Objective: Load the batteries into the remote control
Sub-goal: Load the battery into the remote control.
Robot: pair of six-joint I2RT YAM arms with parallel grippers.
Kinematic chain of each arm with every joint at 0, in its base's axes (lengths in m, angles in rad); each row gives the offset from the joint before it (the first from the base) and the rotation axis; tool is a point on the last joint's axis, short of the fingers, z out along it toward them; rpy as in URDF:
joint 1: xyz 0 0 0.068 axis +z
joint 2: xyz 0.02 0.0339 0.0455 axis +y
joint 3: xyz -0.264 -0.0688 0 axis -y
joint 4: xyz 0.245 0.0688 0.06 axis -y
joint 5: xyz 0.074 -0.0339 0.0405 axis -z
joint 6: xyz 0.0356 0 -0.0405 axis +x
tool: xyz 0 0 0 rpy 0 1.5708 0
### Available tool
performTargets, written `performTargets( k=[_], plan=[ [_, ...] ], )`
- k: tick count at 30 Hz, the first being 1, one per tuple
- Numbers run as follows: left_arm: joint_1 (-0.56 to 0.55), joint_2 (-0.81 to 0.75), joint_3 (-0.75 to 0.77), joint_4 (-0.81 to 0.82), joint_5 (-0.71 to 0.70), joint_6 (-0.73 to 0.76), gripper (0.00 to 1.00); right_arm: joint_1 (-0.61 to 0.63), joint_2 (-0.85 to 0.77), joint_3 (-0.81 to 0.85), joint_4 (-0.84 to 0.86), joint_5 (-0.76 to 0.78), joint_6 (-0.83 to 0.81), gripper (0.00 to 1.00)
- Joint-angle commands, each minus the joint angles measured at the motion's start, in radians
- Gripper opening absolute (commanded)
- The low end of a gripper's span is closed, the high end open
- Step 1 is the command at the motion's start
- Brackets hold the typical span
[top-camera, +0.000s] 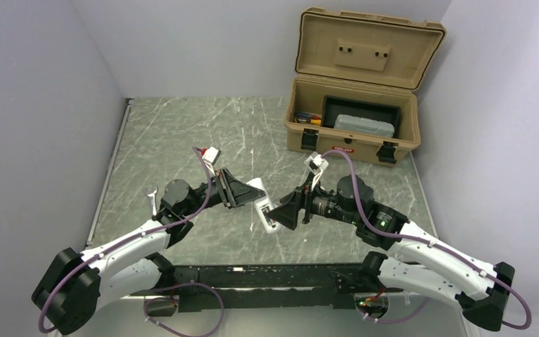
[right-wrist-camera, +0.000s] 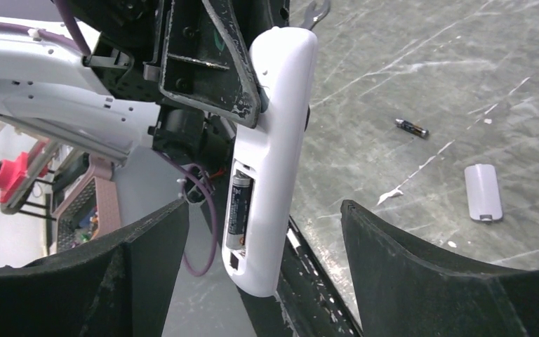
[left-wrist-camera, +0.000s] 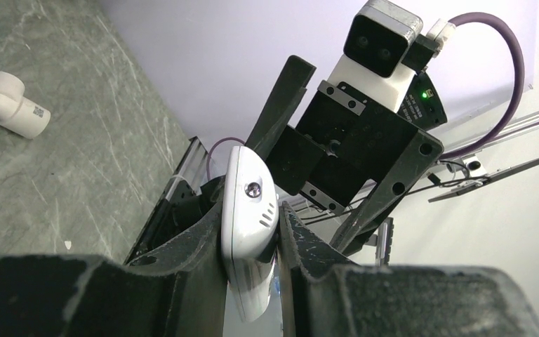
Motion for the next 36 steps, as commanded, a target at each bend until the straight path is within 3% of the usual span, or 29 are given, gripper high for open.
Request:
performTargets(
  k=[1,23,36],
  plan=[
    [-0.001,-0.003,0.022,0.079,0.02,-0.003,0.0,-0.006,0.025,-0.006,0.083,-0.068,0.041,0.8],
    [-0.001,-0.018,0.032,0.065,0.027,0.01,0.0,-0.014,0.077,-0.021,0.139,-0.1,0.053,0.53],
    [-0.001,-0.016,0.034,0.068,0.027,0.012,0.0,-0.016,0.095,-0.019,0.143,-0.112,0.05,0.44]
  ],
)
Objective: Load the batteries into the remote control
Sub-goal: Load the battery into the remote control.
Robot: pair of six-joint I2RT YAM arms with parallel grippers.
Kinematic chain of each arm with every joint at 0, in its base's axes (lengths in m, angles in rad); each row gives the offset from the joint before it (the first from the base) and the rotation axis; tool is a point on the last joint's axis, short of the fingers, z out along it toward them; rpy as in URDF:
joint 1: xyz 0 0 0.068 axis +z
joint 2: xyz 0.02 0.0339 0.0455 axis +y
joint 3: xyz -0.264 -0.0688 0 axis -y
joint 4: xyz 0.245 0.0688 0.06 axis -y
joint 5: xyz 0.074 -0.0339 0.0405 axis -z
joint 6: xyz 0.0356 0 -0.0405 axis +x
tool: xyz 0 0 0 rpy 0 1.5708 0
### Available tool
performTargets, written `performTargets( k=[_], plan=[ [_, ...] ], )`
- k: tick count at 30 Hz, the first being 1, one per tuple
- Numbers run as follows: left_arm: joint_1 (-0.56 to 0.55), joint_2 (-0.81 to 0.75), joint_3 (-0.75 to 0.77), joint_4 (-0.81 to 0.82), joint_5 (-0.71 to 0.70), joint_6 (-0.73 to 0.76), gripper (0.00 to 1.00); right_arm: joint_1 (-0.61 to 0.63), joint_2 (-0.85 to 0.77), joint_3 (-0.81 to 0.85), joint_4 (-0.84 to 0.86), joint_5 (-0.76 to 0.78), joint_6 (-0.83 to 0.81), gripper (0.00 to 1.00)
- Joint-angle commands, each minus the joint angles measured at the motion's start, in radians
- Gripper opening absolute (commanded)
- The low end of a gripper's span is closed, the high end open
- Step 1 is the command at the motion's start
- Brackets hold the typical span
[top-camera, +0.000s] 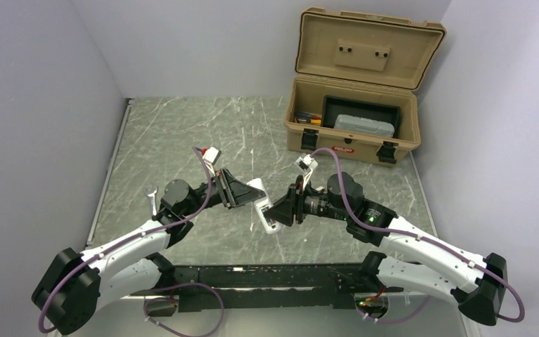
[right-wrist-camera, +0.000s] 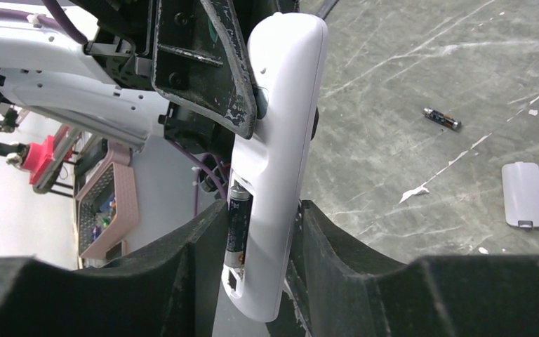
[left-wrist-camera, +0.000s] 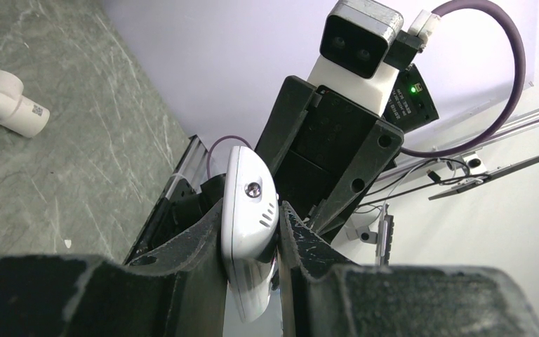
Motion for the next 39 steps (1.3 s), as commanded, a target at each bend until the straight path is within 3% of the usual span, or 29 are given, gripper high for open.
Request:
performTargets(
  k=[1,8,13,20,23,30,31,35,39],
  plan=[
    [-0.001,-0.017,0.033,0.064,0.019,0.012,0.0,-0.004,0.003,0.002,0.051,-0.009,0.006,0.43],
    [-0.001,-0.022,0.039,0.055,0.017,0.016,0.0,-0.005,0.009,0.003,0.051,-0.014,0.008,0.32],
    [-0.001,-0.021,0.04,0.054,0.016,0.017,0.0,-0.005,0.008,0.002,0.045,-0.009,0.006,0.3],
    [-0.001,-0.013,0.027,0.076,0.016,0.009,0.0,-0.004,-0.015,0.003,0.032,-0.009,0.0,0.56],
    [-0.001,-0.013,0.028,0.075,0.014,0.011,0.0,-0.005,-0.026,0.002,0.023,-0.017,-0.004,0.59],
    [0.0,-0.016,0.037,0.066,0.016,0.014,0.0,-0.004,-0.025,-0.004,0.023,-0.017,-0.007,0.43],
    [-0.002,-0.017,0.038,0.063,0.017,0.015,0.0,-0.004,-0.023,-0.003,0.022,-0.015,-0.006,0.45],
    [0.003,-0.031,0.039,0.026,0.011,0.038,0.0,-0.005,-0.032,0.021,-0.032,0.06,-0.029,0.71],
    [0.027,-0.081,0.036,-0.145,-0.022,0.109,0.0,-0.007,-0.098,0.055,-0.122,0.232,-0.068,0.77]
  ],
)
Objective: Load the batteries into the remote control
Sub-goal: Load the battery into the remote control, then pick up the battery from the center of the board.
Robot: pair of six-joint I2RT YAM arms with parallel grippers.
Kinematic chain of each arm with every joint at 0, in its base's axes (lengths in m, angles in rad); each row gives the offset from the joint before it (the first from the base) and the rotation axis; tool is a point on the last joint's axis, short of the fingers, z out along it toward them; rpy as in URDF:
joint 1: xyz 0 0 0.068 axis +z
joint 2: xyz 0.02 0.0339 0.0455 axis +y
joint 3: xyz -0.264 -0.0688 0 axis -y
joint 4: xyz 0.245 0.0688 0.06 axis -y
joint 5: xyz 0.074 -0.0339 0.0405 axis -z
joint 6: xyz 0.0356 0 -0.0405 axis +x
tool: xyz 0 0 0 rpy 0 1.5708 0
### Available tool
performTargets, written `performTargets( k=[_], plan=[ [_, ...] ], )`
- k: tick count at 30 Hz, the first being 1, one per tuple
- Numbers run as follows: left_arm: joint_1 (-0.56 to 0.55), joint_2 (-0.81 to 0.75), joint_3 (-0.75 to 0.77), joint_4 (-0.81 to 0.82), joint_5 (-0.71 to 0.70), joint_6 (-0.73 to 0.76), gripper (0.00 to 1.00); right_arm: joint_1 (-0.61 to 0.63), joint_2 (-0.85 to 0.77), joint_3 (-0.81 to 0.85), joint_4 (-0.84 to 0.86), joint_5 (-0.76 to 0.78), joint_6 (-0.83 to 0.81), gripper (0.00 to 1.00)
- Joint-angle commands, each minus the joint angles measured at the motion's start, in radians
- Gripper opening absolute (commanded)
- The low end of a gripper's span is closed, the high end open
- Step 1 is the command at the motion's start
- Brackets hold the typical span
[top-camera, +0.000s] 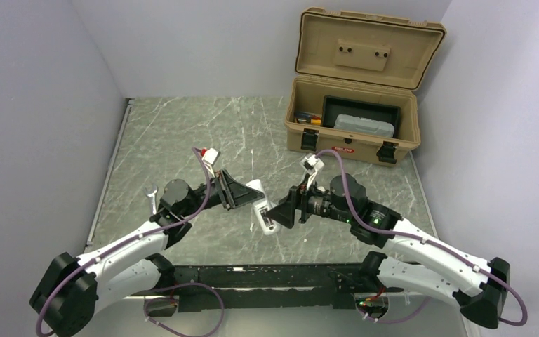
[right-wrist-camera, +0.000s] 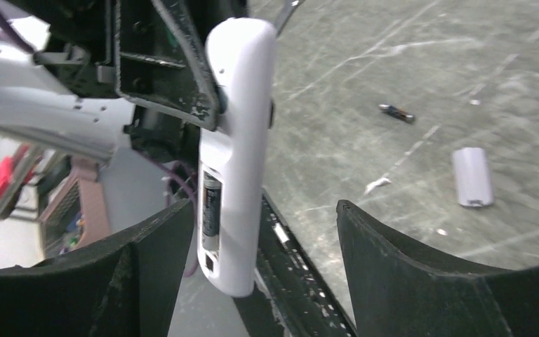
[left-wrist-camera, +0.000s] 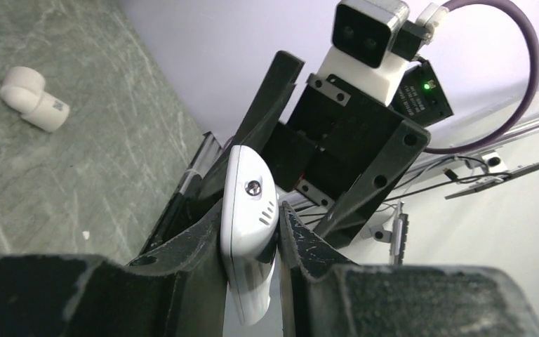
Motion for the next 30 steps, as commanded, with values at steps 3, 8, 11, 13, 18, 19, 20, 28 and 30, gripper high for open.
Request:
performTargets(
  k=[3,8,11,13,18,19,20,28,30],
  plan=[
    [0.087,-0.103,0.009,-0.17,-0.005,0.096,0.0,-0.013,-0.102,0.075,-0.114,0.282,-0.059,0.78],
    [0.259,-0.2,-0.03,-0.322,0.06,0.127,0.0,-0.017,-0.083,0.078,-0.144,0.364,-0.044,0.78],
    [0.376,-0.268,-0.026,-0.486,0.087,0.188,0.0,-0.017,-0.024,0.091,-0.175,0.348,-0.085,0.73],
    [0.455,-0.317,-0.015,-0.6,0.107,0.238,0.0,-0.016,0.013,0.093,-0.173,0.299,-0.147,0.71],
    [0.612,-0.348,0.059,-0.843,0.126,0.381,0.0,-0.031,0.154,0.159,-0.183,0.266,-0.141,0.7],
    [0.624,-0.344,0.079,-0.884,0.114,0.406,0.0,-0.031,0.183,0.168,-0.179,0.271,-0.11,0.69],
    [0.634,-0.34,0.095,-0.912,0.105,0.424,0.0,-0.031,0.208,0.168,-0.162,0.273,-0.07,0.67],
    [0.758,-0.298,0.158,-0.948,0.155,0.5,0.0,-0.025,0.411,0.221,-0.121,0.273,0.119,0.59],
    [0.781,-0.288,0.16,-0.947,0.181,0.511,0.0,-0.015,0.475,0.281,-0.167,0.282,0.121,0.59]
  ],
)
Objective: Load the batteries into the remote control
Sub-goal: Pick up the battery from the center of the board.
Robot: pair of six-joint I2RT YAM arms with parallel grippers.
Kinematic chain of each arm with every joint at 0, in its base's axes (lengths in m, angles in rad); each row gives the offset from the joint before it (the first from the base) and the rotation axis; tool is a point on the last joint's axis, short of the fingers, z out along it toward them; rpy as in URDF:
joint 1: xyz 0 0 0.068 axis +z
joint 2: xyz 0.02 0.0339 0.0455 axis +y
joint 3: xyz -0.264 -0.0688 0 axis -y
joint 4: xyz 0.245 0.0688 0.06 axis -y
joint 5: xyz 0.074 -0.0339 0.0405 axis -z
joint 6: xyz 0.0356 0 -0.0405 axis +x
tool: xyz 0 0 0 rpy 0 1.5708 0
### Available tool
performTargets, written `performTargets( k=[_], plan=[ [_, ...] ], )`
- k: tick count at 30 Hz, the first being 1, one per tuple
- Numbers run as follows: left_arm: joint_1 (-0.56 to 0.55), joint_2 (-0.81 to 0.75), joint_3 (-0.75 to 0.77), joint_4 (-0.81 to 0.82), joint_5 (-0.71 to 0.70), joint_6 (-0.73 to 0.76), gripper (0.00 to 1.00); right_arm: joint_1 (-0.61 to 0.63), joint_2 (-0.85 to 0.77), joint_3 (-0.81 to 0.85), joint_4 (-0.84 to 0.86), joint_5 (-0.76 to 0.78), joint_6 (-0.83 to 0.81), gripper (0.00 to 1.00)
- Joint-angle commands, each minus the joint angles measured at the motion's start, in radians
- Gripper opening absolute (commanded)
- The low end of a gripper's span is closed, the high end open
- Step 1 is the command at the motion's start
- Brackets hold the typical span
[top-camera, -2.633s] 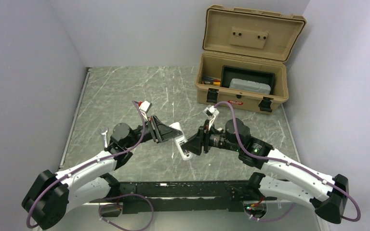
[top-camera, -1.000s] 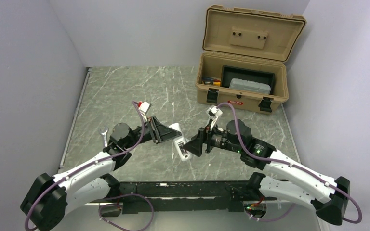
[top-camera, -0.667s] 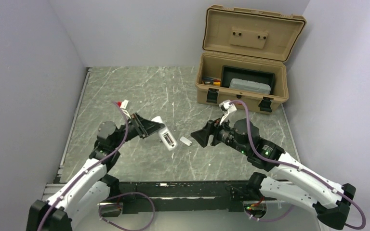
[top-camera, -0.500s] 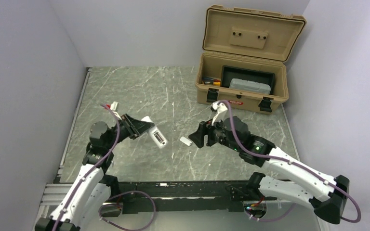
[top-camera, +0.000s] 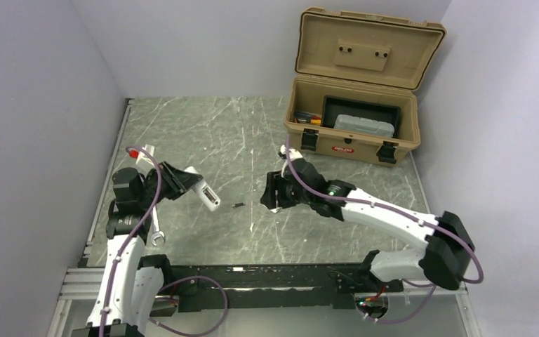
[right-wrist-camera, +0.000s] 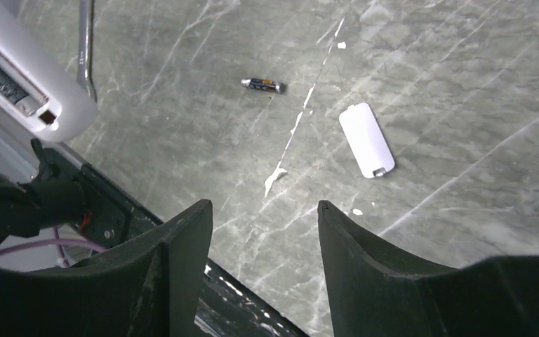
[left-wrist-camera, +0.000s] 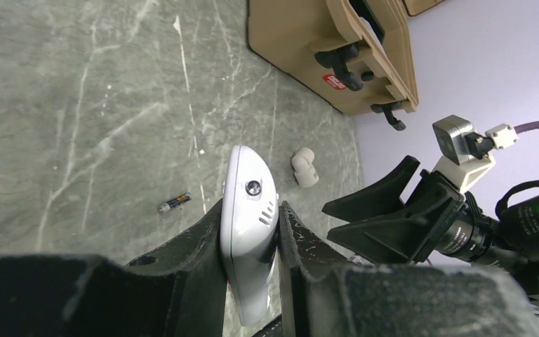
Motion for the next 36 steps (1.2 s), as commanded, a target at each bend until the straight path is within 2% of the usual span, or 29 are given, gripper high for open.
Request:
performTargets(
  k=[1,7,9,11,13,16,20,25,28,33,36],
  plan=[
    [0.049,0.019,0.045,-0.017,0.075,0.07,0.0,0.017,0.102,0.152,-0.034,0.011,0.071,0.6],
    [0.068,0.021,0.066,-0.043,0.068,0.123,0.0,0.035,0.247,0.235,-0.082,0.009,0.2,0.64],
    [0.071,0.017,0.077,-0.06,0.055,0.146,0.0,0.054,0.299,0.279,-0.072,-0.01,0.147,0.63],
    [0.072,0.021,0.082,-0.057,0.055,0.152,0.0,0.089,0.356,0.347,-0.104,0.031,-0.016,0.63],
    [0.074,0.026,0.084,-0.051,0.064,0.152,0.0,0.11,0.397,0.4,-0.139,0.072,-0.256,0.64],
    [0.078,0.034,0.085,-0.048,0.065,0.161,0.0,0.096,0.413,0.397,-0.118,0.029,-0.496,0.64],
    [0.087,0.043,0.077,-0.039,0.067,0.163,0.0,0.051,0.379,0.306,0.004,-0.189,-0.754,0.62],
    [0.094,0.048,0.052,-0.013,0.083,0.152,0.0,0.007,0.364,0.246,0.04,-0.493,-1.059,0.63],
    [0.097,0.055,0.05,-0.02,0.073,0.167,0.0,-0.03,0.424,0.314,-0.048,-0.547,-1.211,0.64],
    [0.113,0.078,0.04,-0.003,0.075,0.166,0.0,-0.09,0.643,0.603,-0.351,-0.731,-1.429,0.62],
    [0.12,0.085,0.039,0.004,0.086,0.162,0.0,-0.089,0.71,0.683,-0.383,-0.726,-1.515,0.64]
  ],
)
